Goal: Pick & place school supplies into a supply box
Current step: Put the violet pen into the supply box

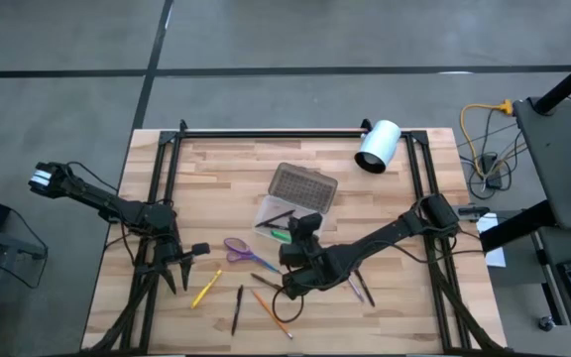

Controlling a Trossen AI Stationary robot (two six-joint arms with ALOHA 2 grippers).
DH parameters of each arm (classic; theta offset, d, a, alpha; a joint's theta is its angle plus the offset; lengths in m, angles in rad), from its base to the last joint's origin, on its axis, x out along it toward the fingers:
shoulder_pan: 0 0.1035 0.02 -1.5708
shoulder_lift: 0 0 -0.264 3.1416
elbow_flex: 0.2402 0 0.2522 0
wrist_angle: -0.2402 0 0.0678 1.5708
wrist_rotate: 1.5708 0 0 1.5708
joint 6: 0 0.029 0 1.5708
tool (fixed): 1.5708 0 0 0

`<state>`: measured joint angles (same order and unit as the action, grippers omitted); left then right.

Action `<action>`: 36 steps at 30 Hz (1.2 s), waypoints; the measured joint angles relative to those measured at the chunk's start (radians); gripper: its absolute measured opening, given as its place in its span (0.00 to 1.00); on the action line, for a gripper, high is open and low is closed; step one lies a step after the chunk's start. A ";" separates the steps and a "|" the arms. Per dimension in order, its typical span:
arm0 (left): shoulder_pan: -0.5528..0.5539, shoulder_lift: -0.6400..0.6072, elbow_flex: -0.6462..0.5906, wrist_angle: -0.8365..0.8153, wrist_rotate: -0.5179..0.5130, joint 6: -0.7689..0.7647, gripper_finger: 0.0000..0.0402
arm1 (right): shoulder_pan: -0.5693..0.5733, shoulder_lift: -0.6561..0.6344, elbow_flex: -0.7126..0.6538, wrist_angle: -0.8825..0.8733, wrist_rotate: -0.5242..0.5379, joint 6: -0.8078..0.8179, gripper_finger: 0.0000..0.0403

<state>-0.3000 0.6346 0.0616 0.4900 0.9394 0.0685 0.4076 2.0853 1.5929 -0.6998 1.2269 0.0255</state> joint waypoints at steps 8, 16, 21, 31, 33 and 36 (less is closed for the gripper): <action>0.000 0.000 0.000 0.000 0.000 0.000 0.26 | 0.000 -0.010 0.002 0.001 -0.268 0.068 0.21; 0.000 0.000 0.000 0.000 0.000 0.000 0.26 | 0.000 -0.029 0.002 -0.042 -0.636 0.187 0.18; 0.000 0.000 0.000 0.000 0.000 0.000 0.26 | -0.001 -0.044 0.003 -0.128 -0.902 0.307 0.18; 0.000 0.000 -0.001 0.000 0.000 0.000 0.26 | 0.005 -0.053 0.004 -0.211 -1.101 0.510 0.19; 0.000 0.000 -0.001 0.000 0.000 0.000 0.26 | 0.007 -0.054 0.004 -0.250 -1.102 0.572 0.18; 0.000 0.000 -0.001 0.000 0.000 0.000 0.26 | 0.011 -0.056 0.004 -0.322 -1.118 0.686 0.17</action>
<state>-0.3000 0.6347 0.0608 0.4900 0.9394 0.0685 0.4189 2.0293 1.5967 -1.0219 0.1089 0.7111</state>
